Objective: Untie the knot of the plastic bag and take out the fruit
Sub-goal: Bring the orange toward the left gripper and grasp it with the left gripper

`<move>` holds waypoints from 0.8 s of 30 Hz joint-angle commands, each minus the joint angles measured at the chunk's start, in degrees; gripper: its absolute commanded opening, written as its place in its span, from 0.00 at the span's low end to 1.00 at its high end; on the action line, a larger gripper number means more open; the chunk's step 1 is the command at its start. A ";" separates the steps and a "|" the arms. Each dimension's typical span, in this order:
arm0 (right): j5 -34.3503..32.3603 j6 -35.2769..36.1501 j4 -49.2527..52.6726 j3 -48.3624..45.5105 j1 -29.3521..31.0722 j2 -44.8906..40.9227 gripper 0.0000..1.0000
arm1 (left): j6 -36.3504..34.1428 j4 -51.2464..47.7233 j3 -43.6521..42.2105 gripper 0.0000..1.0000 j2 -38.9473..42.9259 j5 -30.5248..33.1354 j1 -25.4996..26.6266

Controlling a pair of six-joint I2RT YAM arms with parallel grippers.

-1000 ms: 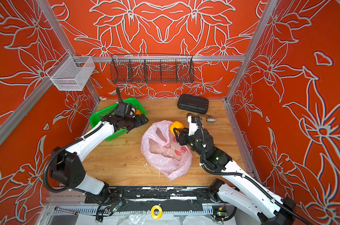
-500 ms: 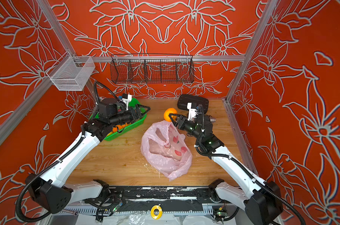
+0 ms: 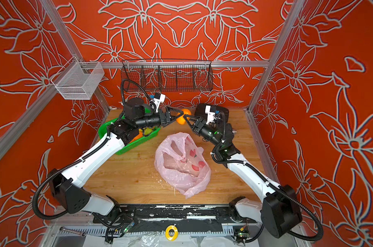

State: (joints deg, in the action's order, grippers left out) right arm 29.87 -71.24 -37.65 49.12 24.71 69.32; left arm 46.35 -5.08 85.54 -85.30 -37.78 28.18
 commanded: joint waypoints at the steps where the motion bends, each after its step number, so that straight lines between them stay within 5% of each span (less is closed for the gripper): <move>1: 1.51 -2.73 -4.12 1.82 -0.27 0.03 0.46 | -0.29 0.25 2.04 0.94 -0.80 -0.94 0.30; 16: 2.91 -1.35 -4.27 0.64 -0.25 0.25 0.51 | 2.17 -0.22 4.45 0.57 -3.30 -2.67 0.79; 24: 2.06 0.51 -1.85 -0.58 -0.23 -2.56 0.72 | 0.75 -1.40 3.50 0.52 -1.99 0.66 0.82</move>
State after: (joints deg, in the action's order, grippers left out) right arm 31.35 -71.13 -39.09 48.99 24.34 68.95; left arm 47.81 -6.85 88.86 -88.40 -37.74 28.29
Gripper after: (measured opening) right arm 0.699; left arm 0.565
